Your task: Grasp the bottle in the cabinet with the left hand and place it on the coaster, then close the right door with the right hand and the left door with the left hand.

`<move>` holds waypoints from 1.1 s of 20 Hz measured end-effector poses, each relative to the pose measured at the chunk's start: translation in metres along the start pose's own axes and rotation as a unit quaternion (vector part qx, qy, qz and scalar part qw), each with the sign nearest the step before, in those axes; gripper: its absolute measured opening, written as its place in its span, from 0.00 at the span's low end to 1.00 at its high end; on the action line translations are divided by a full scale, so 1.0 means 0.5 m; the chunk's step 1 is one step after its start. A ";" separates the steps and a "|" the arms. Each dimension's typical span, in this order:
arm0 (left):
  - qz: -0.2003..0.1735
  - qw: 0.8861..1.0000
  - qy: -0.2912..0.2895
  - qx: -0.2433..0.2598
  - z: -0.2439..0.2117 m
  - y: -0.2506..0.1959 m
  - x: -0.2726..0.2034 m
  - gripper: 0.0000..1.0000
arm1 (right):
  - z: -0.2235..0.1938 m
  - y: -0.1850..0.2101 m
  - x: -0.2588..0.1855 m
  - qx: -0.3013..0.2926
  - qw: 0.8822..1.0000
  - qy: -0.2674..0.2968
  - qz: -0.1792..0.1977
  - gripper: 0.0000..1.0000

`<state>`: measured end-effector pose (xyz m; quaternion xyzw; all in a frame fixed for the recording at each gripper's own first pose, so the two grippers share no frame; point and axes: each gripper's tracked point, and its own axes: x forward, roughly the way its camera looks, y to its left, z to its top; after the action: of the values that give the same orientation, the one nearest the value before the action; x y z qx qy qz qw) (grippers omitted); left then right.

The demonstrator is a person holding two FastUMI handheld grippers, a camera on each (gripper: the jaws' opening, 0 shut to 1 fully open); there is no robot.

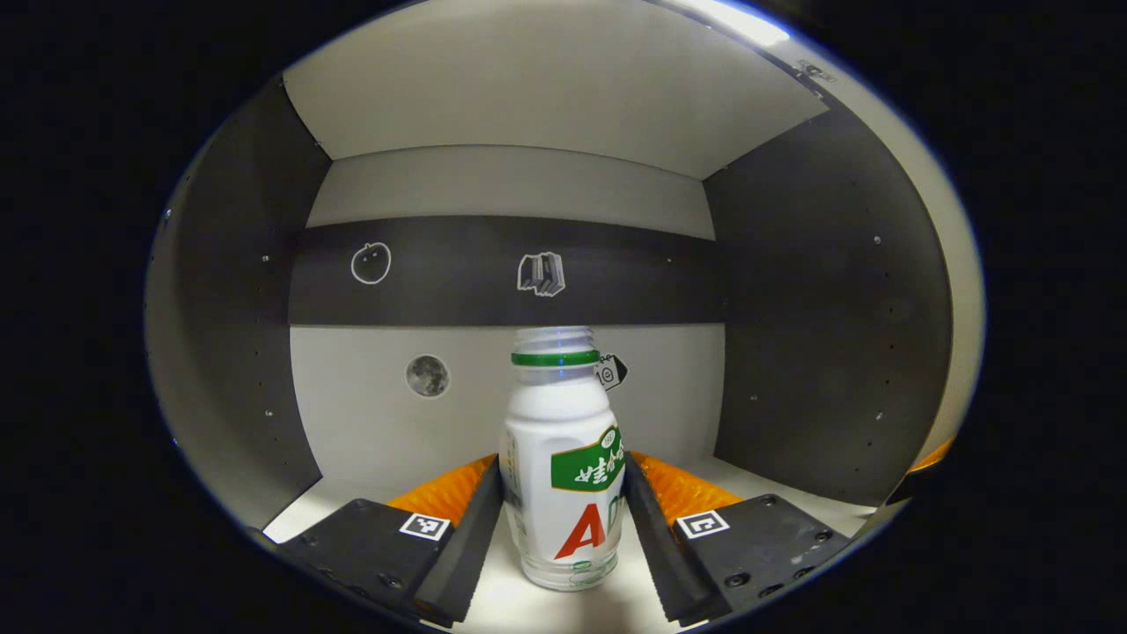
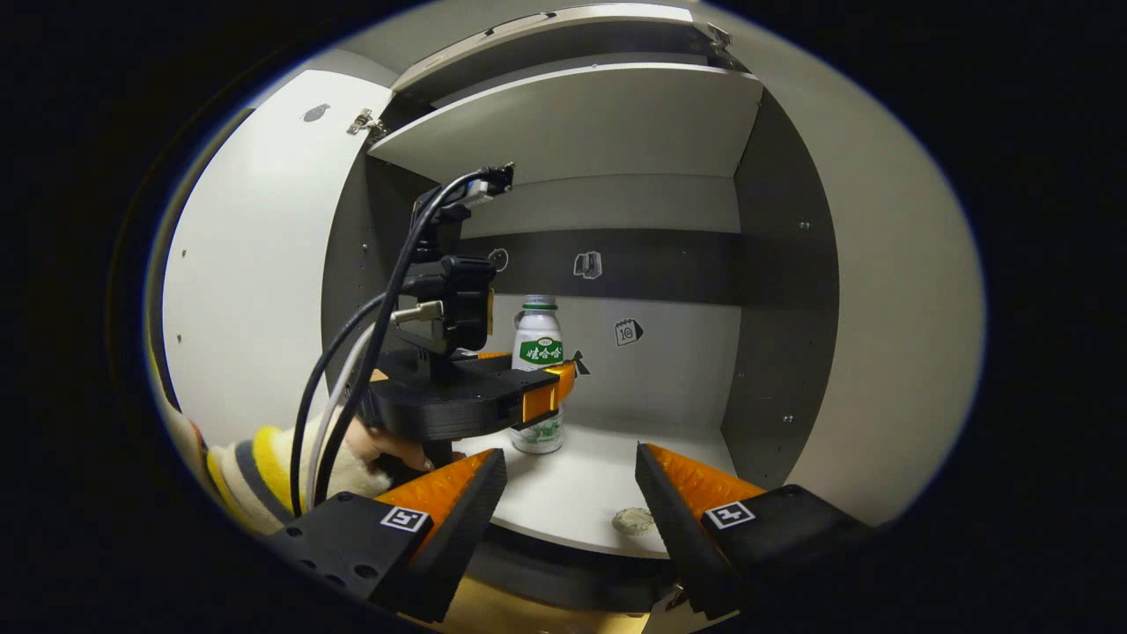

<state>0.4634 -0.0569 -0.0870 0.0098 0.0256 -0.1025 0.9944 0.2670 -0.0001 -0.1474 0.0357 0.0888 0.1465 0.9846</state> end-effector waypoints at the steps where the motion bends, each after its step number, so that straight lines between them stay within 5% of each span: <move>1: 0.005 1.000 -0.003 0.005 0.013 0.004 -0.009 0.78 | 0.006 0.002 -0.006 0.000 1.000 -0.004 0.001 0.98; 12: 0.035 0.999 -0.040 -0.008 0.149 0.011 -0.292 0.78 | 0.115 0.084 -0.179 -0.021 0.998 -0.051 0.002 0.98; 22: 0.004 1.000 -0.023 -0.013 0.118 -0.050 -0.540 0.78 | 0.148 0.119 -0.363 -0.037 0.995 -0.079 -0.057 0.97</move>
<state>0.1973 -0.0277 -0.0142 -0.0049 0.0044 -0.0985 0.9951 0.0928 0.0000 -0.0392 0.0053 0.0074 0.0899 0.9959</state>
